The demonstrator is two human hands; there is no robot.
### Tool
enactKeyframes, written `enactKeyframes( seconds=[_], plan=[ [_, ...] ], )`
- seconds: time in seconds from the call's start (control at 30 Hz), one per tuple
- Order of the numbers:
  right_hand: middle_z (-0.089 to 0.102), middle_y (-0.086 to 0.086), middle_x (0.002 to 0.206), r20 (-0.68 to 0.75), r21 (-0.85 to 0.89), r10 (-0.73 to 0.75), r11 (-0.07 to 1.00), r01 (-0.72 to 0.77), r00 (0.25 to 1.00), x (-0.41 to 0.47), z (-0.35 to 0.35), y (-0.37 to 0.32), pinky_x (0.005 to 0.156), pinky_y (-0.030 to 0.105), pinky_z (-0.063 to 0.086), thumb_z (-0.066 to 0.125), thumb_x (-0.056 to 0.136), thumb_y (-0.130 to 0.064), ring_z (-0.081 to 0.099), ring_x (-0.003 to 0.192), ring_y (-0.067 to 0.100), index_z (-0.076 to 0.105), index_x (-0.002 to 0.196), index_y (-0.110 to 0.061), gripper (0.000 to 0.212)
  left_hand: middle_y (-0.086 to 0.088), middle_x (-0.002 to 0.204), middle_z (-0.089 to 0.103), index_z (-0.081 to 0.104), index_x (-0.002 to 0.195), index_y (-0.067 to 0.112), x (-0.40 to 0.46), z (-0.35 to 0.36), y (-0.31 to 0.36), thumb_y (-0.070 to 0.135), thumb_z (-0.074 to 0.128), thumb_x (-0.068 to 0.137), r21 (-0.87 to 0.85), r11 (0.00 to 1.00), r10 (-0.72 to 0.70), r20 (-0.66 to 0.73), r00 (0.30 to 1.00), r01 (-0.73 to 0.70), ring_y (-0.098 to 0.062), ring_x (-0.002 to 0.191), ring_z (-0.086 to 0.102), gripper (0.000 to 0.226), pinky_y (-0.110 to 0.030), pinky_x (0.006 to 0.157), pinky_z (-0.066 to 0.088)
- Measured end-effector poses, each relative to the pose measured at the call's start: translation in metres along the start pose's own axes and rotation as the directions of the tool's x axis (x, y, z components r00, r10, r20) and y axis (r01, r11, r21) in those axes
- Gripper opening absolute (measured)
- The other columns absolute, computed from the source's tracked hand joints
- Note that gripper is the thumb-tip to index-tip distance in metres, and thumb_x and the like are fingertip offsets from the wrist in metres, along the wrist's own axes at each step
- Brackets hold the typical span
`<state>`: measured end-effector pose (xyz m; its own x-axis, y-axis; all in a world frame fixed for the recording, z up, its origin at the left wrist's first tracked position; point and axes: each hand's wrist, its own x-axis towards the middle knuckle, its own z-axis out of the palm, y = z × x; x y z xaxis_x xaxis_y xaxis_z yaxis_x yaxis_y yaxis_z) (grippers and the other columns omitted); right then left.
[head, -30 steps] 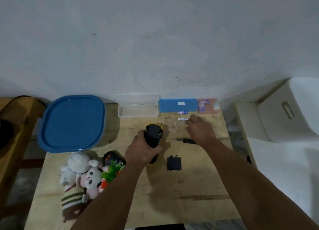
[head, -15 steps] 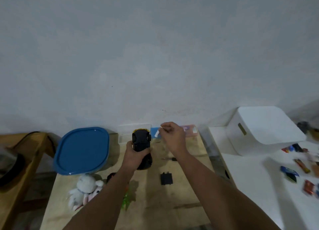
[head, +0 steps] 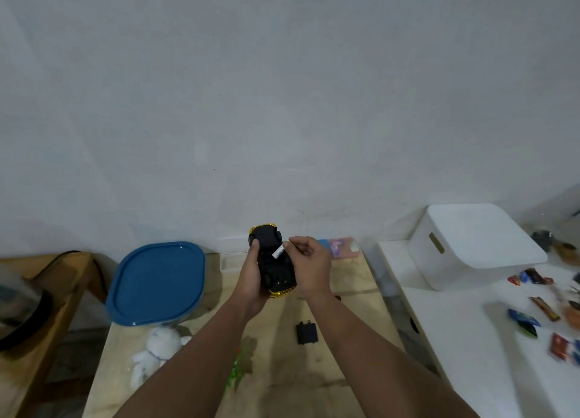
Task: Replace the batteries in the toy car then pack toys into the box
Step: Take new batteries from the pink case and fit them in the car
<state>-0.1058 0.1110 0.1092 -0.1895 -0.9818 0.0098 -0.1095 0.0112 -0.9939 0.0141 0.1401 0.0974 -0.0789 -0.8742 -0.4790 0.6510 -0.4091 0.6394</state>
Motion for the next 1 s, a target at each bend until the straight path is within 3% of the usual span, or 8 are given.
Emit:
enactKeyframes(
  seconds=[0.1,0.23,0.33,0.53,0.7,0.8,0.9,1.0],
  plan=[
    [0.077,-0.005,0.086,-0.054,0.111,0.064,0.992,-0.058,0.996,0.001,-0.001,0.005,0.078,0.028,0.061,0.081,0.084,-0.02,0.074,0.084,0.009,0.076,0.09,-0.021,0.007,-0.013,0.133,0.072,0.069,0.135,0.026,0.003,0.005,-0.004,0.063,0.036,0.106,0.02,1.0,0.001,0.005,1.0,-0.001,-0.031,0.122,0.07,0.058,-0.049,0.104,0.053],
    [0.077,-0.006,0.085,-0.11,0.145,0.081,0.987,-0.064,0.991,0.005,-0.007,0.008,0.074,0.023,0.058,0.081,0.084,-0.02,0.074,0.083,0.009,0.077,0.086,-0.024,0.006,-0.011,0.131,0.074,0.074,0.131,0.027,0.007,0.014,-0.011,0.065,0.038,0.105,0.044,0.999,-0.013,0.011,1.0,0.012,-0.03,0.119,0.072,0.058,-0.047,0.097,0.055],
    [0.076,-0.01,0.082,-0.116,0.036,0.03,0.999,-0.026,0.993,0.009,-0.014,0.012,0.074,0.026,0.06,0.08,0.084,-0.025,0.073,0.081,0.005,0.076,0.085,-0.027,0.004,-0.008,0.135,0.072,0.073,0.132,0.03,0.013,0.022,-0.015,0.068,0.036,0.104,0.059,0.998,-0.016,0.019,1.0,0.015,-0.028,0.124,0.069,0.06,-0.045,0.098,0.055],
    [0.069,-0.017,0.086,-0.086,-0.253,-0.061,0.967,0.038,0.994,0.018,-0.025,0.024,0.068,0.017,0.055,0.075,0.086,-0.04,0.066,0.081,-0.002,0.071,0.087,-0.032,0.009,-0.011,0.131,0.073,0.072,0.134,0.025,0.032,0.032,-0.032,0.072,0.039,0.101,0.092,0.994,-0.058,-0.004,0.998,0.058,-0.03,0.118,0.072,0.066,-0.04,0.081,0.062],
    [0.064,-0.01,0.087,-0.053,-0.344,-0.053,0.939,0.032,0.997,0.028,-0.036,0.046,0.071,0.027,0.056,0.076,0.084,-0.038,0.062,0.077,0.004,0.069,0.083,-0.023,0.017,-0.014,0.125,0.076,0.081,0.118,0.027,0.046,0.033,-0.047,0.073,0.043,0.099,0.098,0.99,-0.093,-0.069,0.993,0.1,-0.032,0.112,0.075,0.062,-0.041,0.08,0.061],
    [0.061,-0.008,0.088,0.023,-0.44,-0.099,0.893,0.099,0.995,0.034,-0.044,0.055,0.067,0.024,0.053,0.073,0.087,-0.042,0.06,0.076,0.004,0.069,0.084,-0.022,0.02,-0.015,0.125,0.076,0.08,0.119,0.023,0.053,0.033,-0.053,0.069,0.045,0.1,0.086,0.988,-0.121,-0.097,0.988,0.129,-0.033,0.111,0.075,0.061,-0.042,0.077,0.063],
    [0.058,-0.01,0.098,0.227,-0.554,-0.148,0.793,0.253,0.963,0.041,-0.053,0.062,0.071,0.022,0.052,0.065,0.094,-0.041,0.059,0.083,0.005,0.073,0.101,-0.025,0.019,-0.019,0.127,0.073,0.065,0.139,0.015,0.062,0.03,-0.058,0.052,0.05,0.106,0.114,0.988,-0.087,-0.141,0.986,0.103,-0.036,0.114,0.073,0.052,-0.044,0.08,0.062],
    [0.058,-0.011,0.103,0.34,-0.512,-0.109,0.812,0.281,0.934,0.05,-0.06,0.068,0.077,0.023,0.054,0.065,0.094,-0.039,0.059,0.089,0.003,0.071,0.11,-0.027,0.021,-0.019,0.127,0.073,0.06,0.142,0.014,0.071,0.028,-0.061,0.041,0.05,0.108,0.142,0.987,-0.055,-0.177,0.983,0.081,-0.036,0.115,0.072,0.045,-0.046,0.087,0.06]
  ],
)
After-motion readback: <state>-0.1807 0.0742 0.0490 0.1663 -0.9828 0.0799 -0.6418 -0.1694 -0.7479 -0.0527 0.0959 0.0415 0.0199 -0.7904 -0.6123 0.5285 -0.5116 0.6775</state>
